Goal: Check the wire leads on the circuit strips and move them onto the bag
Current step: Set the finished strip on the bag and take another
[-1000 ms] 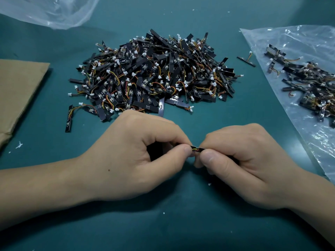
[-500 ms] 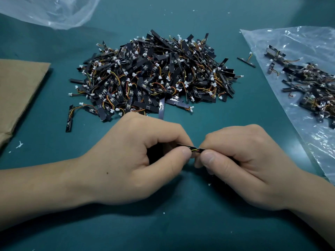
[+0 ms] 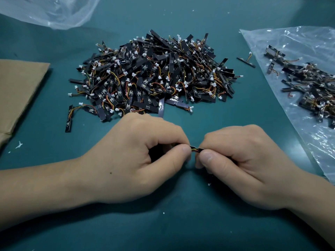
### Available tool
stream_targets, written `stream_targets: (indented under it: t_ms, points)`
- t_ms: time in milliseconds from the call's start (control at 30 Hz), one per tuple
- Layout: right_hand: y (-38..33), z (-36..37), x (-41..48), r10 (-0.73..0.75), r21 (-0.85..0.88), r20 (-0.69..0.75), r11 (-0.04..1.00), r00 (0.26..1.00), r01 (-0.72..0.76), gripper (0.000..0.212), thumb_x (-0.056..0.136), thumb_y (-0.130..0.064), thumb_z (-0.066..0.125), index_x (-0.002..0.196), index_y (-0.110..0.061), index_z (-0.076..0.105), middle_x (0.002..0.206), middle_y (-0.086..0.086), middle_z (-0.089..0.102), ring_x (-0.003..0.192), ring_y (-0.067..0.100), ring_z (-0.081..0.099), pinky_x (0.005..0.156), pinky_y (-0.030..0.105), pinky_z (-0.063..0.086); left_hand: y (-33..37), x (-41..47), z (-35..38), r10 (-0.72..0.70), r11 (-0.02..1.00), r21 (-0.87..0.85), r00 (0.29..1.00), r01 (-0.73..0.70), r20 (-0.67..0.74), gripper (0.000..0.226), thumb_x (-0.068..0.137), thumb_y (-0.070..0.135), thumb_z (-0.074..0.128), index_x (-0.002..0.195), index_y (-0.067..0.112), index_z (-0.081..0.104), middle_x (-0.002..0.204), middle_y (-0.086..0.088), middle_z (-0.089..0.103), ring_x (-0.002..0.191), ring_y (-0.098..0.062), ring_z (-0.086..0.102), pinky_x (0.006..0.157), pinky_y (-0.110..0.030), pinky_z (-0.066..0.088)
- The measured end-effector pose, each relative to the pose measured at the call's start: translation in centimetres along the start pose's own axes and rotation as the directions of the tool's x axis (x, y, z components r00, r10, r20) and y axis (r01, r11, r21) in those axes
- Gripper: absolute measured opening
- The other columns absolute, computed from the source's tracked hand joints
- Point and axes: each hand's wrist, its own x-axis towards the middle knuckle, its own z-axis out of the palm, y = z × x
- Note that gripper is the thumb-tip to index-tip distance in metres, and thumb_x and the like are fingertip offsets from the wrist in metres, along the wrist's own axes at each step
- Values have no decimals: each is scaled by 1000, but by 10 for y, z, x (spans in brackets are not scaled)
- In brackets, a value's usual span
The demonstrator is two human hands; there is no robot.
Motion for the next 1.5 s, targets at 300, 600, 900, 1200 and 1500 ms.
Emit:
stream_targets:
  t_ms: [300, 600, 900, 1200, 1500]
  points:
    - [-1, 0, 1, 7, 41, -18, 999, 1000, -7, 34, 101, -30, 45, 77, -19, 67, 63, -10, 54, 59, 11, 52, 56, 38, 45, 0, 2, -2, 3, 1000, 6, 1000, -3, -9, 64, 79, 47, 36, 89, -3, 75, 71, -4, 63, 70, -21, 54, 74, -49, 49]
    - [-2, -4, 2, 33, 146, 24, 989, 999, -36, 29, 95, -26, 47, 78, -15, 68, 62, -10, 53, 57, 11, 52, 55, 37, 45, -1, 2, -1, 7, 999, -42, 999, -8, -34, 64, 77, 49, 37, 91, -1, 75, 71, 9, 58, 70, -13, 52, 75, -35, 46]
    - [-4, -1, 3, 50, 45, 40, 998, 998, -51, 31, 92, -25, 46, 69, -12, 62, 60, -6, 48, 58, 16, 49, 54, 41, 42, 6, 2, -3, 19, 997, -80, 997, -13, 72, 59, 82, 34, 36, 85, -10, 75, 70, -9, 64, 71, -22, 53, 75, -32, 37]
    - [-7, 3, 5, 93, 15, 19, 996, 996, -93, 31, 86, -23, 46, 61, -7, 53, 55, 3, 45, 55, 25, 46, 50, 44, 38, 5, 2, 0, 53, 998, 19, 998, -53, 25, 61, 79, 34, 34, 77, -15, 71, 66, -22, 64, 66, -40, 59, 71, -50, 45]
    - [-12, 5, 6, 128, -67, 29, 990, 991, -126, 28, 85, -27, 49, 61, -13, 48, 55, 0, 42, 55, 25, 44, 49, 45, 39, 5, 5, -3, 44, 995, 88, 997, -49, 59, 46, 76, 26, 54, 74, -17, 69, 65, -23, 63, 65, -42, 57, 71, -58, 46]
